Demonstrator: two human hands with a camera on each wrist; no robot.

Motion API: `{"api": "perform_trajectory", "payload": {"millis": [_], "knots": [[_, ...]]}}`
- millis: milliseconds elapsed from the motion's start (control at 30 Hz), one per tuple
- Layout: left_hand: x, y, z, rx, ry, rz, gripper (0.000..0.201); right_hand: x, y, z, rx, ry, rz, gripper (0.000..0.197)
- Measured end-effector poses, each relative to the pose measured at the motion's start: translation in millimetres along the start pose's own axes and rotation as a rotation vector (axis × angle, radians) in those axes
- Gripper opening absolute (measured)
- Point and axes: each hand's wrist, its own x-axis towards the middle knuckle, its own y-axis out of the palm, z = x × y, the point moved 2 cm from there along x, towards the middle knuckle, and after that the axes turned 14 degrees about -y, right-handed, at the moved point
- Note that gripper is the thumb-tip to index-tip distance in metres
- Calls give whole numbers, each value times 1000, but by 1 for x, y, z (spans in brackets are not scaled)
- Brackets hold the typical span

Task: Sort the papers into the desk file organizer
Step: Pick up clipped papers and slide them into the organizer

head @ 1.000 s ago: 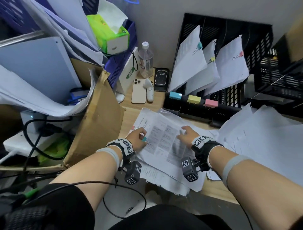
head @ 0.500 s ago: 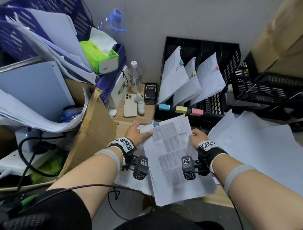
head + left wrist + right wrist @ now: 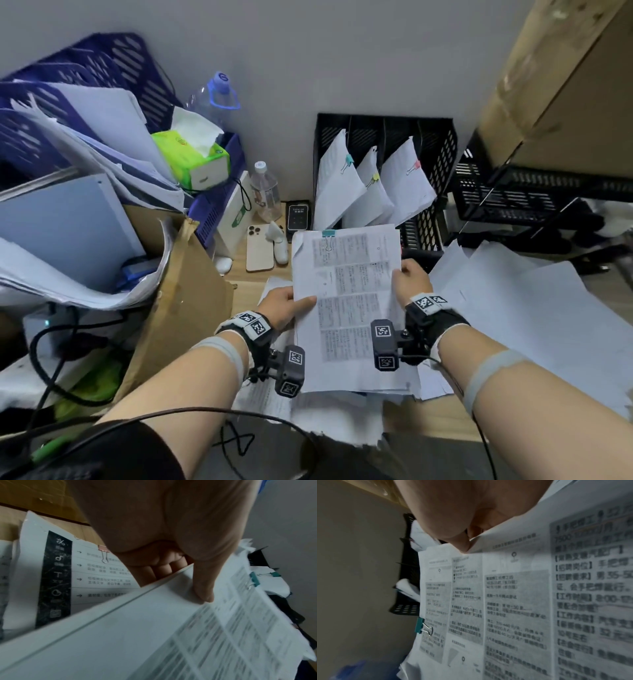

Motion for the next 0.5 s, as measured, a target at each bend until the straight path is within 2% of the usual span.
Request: {"api": "perform_trajectory", "payload": {"millis": [67, 133, 233, 267, 333, 400, 433, 467, 500], "knots": [[-3, 1, -13, 19, 68, -10, 35, 10, -8, 22, 94, -49, -89, 15], [-9, 1, -38, 12, 186, -113, 31, 23, -17, 51, 186, -136, -176, 16], [-18, 1, -88, -6, 376, -325, 23, 34, -31, 96, 259, -285, -291, 40], [-22, 2, -105, -3, 445, -391, 20, 36, -34, 109, 241, -331, -287, 50], [-33, 8, -136, 41, 581, -488, 22, 39, -34, 135, 291, -372, -110, 76], [-35, 19, -157, 109, 708, -449, 20, 38, -29, 159, 391, -333, 142, 101], [-37, 29, -165, 160, 784, -394, 18, 37, -29, 169, 398, -324, 197, 102], [-40, 39, -171, 206, 846, -330, 15, 40, -31, 175, 394, -321, 199, 89], [-40, 48, -175, 223, 876, -250, 17, 44, -36, 180, 369, -318, 160, 65]]}}
